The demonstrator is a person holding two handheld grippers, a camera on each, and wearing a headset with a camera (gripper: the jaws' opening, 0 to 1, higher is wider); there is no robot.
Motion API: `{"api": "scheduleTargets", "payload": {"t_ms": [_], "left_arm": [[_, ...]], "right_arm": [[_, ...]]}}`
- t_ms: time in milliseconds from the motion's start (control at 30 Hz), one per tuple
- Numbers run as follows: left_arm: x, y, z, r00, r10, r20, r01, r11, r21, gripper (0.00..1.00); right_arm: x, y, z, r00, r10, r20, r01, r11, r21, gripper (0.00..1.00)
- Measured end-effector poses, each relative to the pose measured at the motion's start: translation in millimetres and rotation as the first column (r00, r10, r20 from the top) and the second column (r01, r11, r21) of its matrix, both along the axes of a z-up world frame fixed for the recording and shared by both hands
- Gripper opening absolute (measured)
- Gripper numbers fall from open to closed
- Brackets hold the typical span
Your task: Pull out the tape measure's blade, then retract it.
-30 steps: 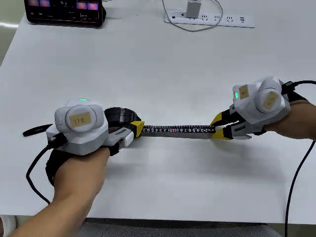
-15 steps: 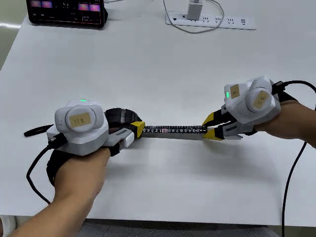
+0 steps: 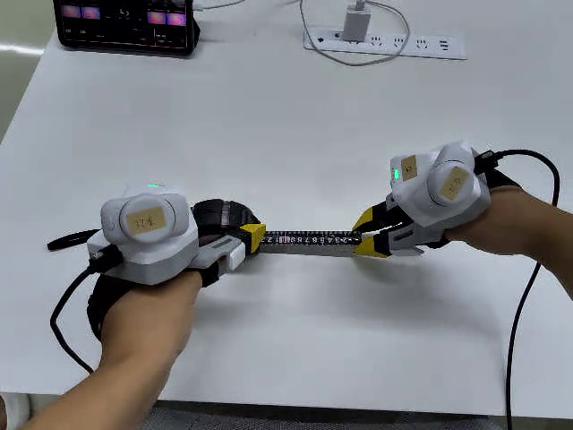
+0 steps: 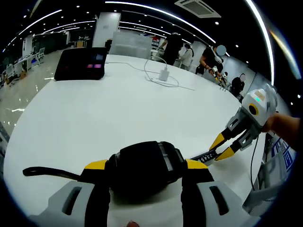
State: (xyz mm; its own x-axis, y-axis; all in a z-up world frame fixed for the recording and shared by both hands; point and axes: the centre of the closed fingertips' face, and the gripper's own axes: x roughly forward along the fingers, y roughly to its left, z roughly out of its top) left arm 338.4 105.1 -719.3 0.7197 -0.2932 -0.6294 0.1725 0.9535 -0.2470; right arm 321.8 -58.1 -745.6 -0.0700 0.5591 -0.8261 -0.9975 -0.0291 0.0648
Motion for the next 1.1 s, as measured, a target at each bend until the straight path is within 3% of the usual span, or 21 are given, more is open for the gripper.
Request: {"api": "scheduleTargets", "payload": {"t_ms": [400,1100], "left_arm": [[0.1,-0.3,0.2,1.000,0.002,-0.005,-0.002,1.000,-0.009,0.56],[1.4,-0.1,0.2,1.000,0.007,-0.007,-0.007,0.999,-0.039,0.56]], "right_arm": [[1.2,9.1,-4.9,1.000,0.005,-0.006,-0.005,1.000,0.016,0.10],[2.0,41.7,-4.8,1.000,0.010,-0.026,-0.008,0.998,0.056,0.10]]}}
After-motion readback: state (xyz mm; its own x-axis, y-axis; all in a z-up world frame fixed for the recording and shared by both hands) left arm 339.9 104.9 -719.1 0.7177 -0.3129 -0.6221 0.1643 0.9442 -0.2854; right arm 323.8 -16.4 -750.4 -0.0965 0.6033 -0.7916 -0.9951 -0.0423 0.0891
